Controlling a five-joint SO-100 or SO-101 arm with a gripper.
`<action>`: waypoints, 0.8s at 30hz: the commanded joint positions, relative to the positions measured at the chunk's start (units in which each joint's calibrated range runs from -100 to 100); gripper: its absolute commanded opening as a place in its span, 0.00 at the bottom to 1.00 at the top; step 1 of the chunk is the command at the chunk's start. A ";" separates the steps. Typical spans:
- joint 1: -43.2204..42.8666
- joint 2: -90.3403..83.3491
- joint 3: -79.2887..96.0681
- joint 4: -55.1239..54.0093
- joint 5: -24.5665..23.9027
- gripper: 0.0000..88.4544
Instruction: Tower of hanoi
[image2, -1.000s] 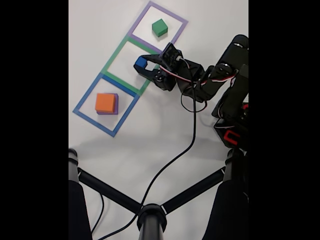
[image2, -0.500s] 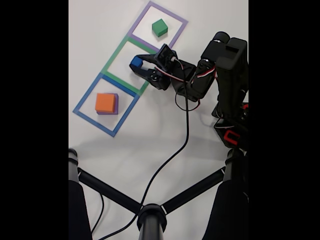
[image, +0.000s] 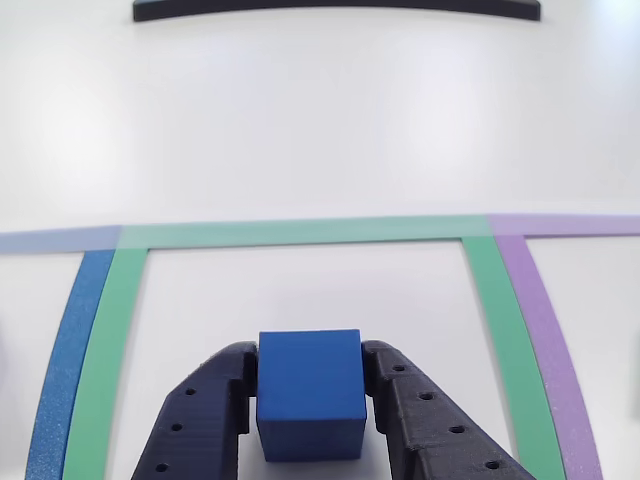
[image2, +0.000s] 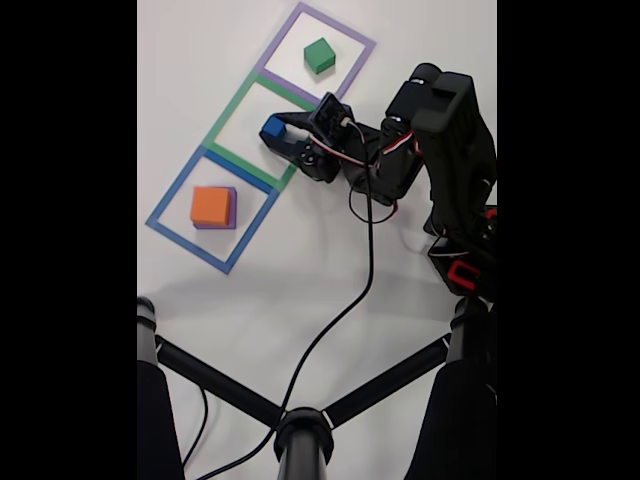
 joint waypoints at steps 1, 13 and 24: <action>-0.22 0.01 -1.69 -1.27 0.59 0.17; -0.14 -3.51 -0.23 -1.76 0.59 0.26; 2.60 -28.75 9.58 11.43 0.59 0.20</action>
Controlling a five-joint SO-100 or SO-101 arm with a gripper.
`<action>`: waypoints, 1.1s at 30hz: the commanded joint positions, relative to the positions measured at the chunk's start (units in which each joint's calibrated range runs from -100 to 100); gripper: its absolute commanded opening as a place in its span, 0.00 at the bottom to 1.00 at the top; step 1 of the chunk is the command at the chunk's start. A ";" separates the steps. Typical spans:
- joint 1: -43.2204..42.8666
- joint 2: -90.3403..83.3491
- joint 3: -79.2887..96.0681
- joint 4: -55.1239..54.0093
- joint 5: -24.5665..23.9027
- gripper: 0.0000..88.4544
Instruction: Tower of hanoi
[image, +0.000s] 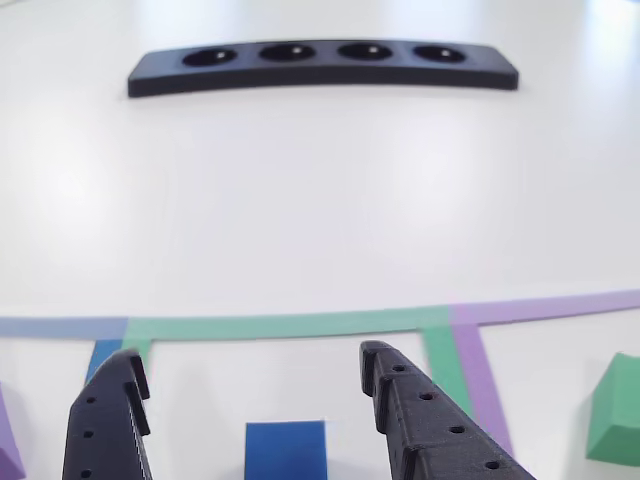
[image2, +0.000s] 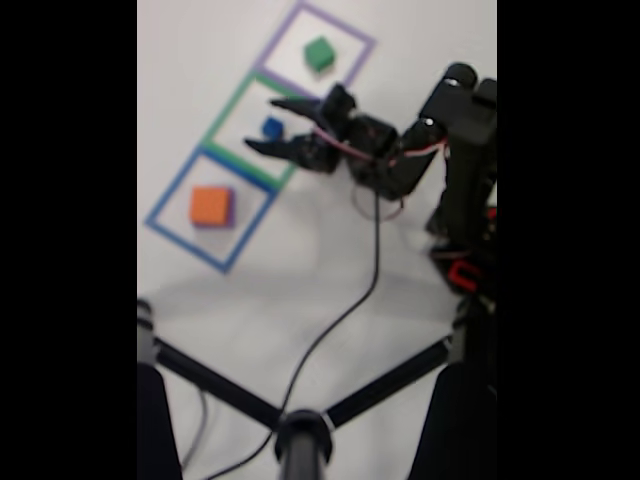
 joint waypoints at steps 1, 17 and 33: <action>2.00 -15.32 3.88 8.89 0.00 0.17; 8.79 -65.08 -16.74 96.30 0.00 0.00; 19.46 -66.20 -57.45 143.41 -4.78 0.01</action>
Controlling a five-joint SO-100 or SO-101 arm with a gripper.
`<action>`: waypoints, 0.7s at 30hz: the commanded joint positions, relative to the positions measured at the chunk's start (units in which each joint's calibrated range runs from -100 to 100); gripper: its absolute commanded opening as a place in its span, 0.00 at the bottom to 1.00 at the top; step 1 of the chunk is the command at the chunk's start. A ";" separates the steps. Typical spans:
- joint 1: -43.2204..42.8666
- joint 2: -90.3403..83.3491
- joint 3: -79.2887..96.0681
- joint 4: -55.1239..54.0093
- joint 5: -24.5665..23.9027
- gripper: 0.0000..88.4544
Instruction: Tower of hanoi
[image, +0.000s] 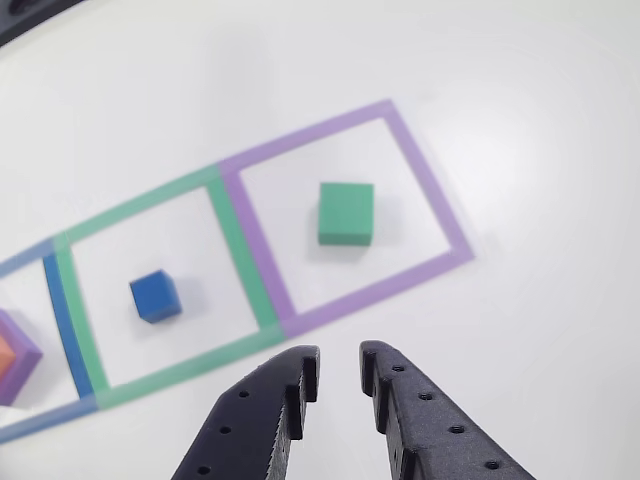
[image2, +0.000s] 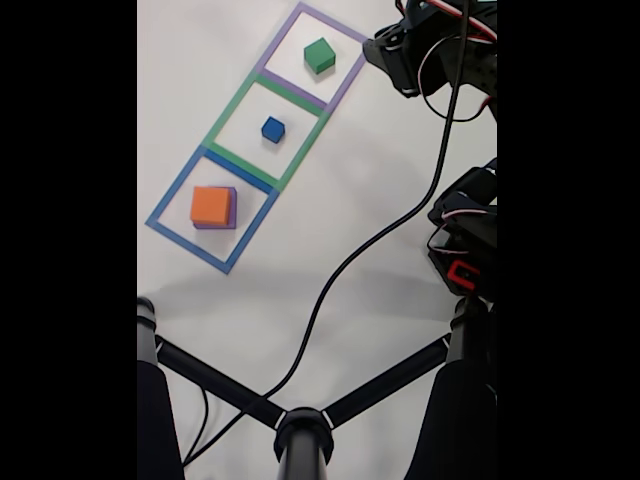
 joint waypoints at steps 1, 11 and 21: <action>2.40 -2.11 -6.03 4.81 -1.04 0.01; 6.06 -3.96 4.05 -2.31 0.99 0.11; 8.58 -4.76 28.59 -28.53 3.74 0.23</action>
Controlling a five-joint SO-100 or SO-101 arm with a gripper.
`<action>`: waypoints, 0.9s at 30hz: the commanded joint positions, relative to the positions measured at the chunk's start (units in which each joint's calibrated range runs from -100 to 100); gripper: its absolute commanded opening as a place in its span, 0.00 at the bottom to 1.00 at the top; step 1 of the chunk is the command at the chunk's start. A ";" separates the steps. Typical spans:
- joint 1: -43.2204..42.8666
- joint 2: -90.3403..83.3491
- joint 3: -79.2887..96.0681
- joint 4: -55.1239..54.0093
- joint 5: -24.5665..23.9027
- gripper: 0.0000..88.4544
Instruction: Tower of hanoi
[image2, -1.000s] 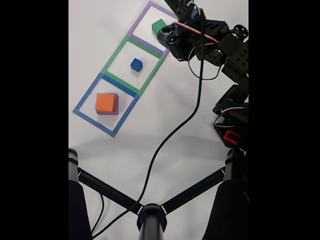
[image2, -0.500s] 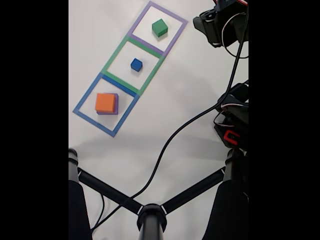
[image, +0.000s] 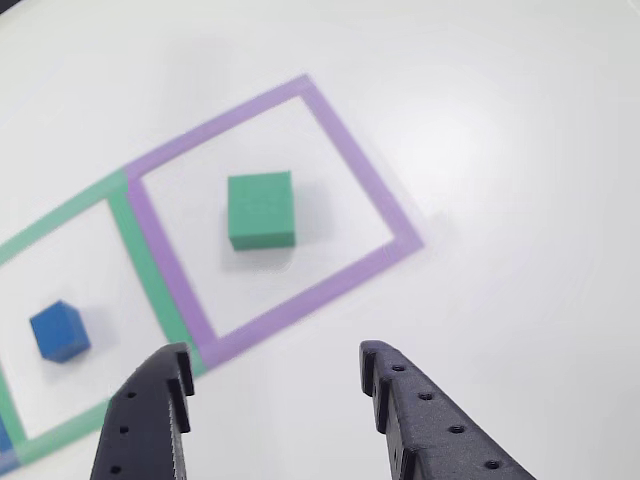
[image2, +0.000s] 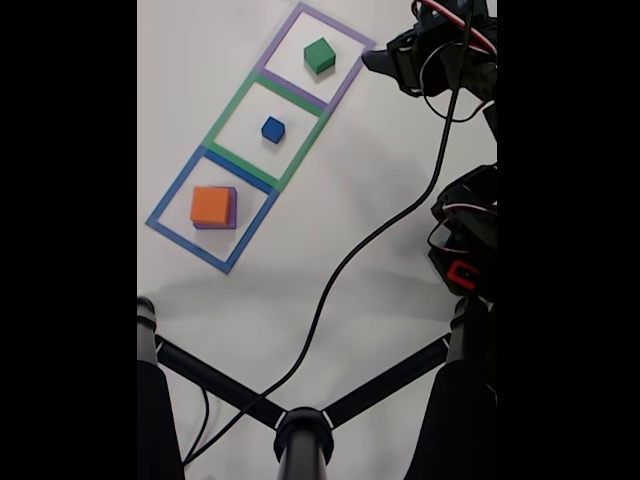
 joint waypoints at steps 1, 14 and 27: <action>1.20 -0.13 8.93 -15.08 0.59 0.23; 2.80 20.38 32.65 -67.12 0.59 0.25; -0.63 48.98 31.46 -100.39 0.59 0.25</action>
